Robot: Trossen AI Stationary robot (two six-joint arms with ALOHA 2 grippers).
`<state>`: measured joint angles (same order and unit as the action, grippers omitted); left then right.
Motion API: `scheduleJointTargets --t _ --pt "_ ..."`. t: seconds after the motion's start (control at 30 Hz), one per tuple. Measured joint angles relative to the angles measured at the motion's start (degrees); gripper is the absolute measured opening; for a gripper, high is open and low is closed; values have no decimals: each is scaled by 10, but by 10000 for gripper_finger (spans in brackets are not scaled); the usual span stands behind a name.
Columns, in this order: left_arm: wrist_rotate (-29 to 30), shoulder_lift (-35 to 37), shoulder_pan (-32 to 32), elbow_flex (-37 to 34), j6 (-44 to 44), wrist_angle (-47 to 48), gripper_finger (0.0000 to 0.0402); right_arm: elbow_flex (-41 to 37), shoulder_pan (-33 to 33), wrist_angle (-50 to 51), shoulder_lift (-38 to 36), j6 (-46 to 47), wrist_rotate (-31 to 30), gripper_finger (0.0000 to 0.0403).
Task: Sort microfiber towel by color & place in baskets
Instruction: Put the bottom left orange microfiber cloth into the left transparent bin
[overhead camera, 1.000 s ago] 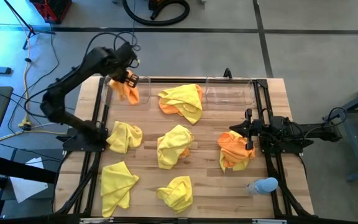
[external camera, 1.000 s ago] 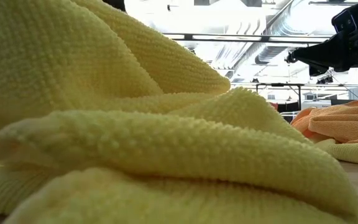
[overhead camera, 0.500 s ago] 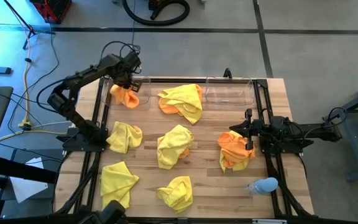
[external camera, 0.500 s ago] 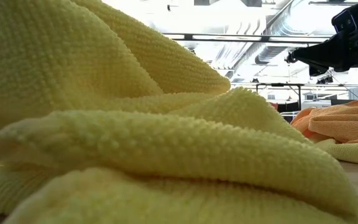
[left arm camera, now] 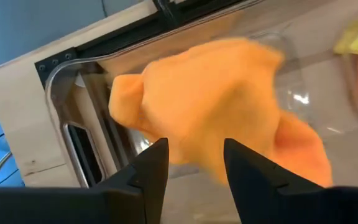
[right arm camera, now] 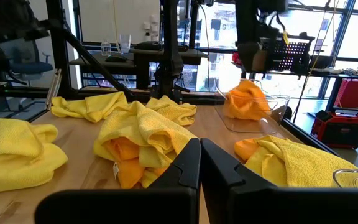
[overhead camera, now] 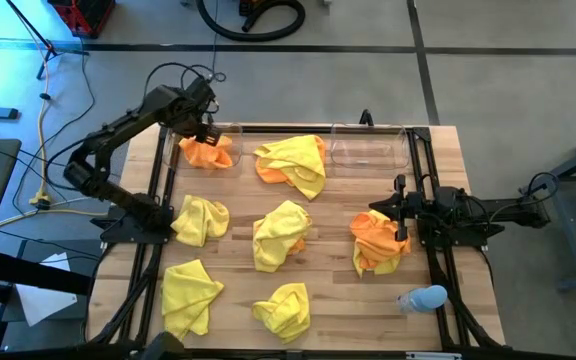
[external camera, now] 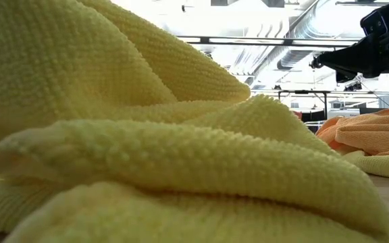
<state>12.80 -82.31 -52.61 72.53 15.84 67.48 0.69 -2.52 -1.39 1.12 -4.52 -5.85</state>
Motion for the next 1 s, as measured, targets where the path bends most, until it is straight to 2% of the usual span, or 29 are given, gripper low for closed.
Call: scheduleJointTargets --t 0.2,0.3,0.43,0.57,1.0 --pt "-3 58 30 -39 34 -8 141 0 0 0 0 0 0 0" --pt "-4 64 40 -90 36 -41 135 0 0 0 0 0 0 0" --pt "-6 56 35 -152 56 -137 132 0 0 0 0 0 0 0" --pt "-46 26 21 -176 64 -208 131 0 0 0 0 0 0 0" --pt "-33 -137 17 -177 76 -237 131 0 0 0 0 0 0 0"
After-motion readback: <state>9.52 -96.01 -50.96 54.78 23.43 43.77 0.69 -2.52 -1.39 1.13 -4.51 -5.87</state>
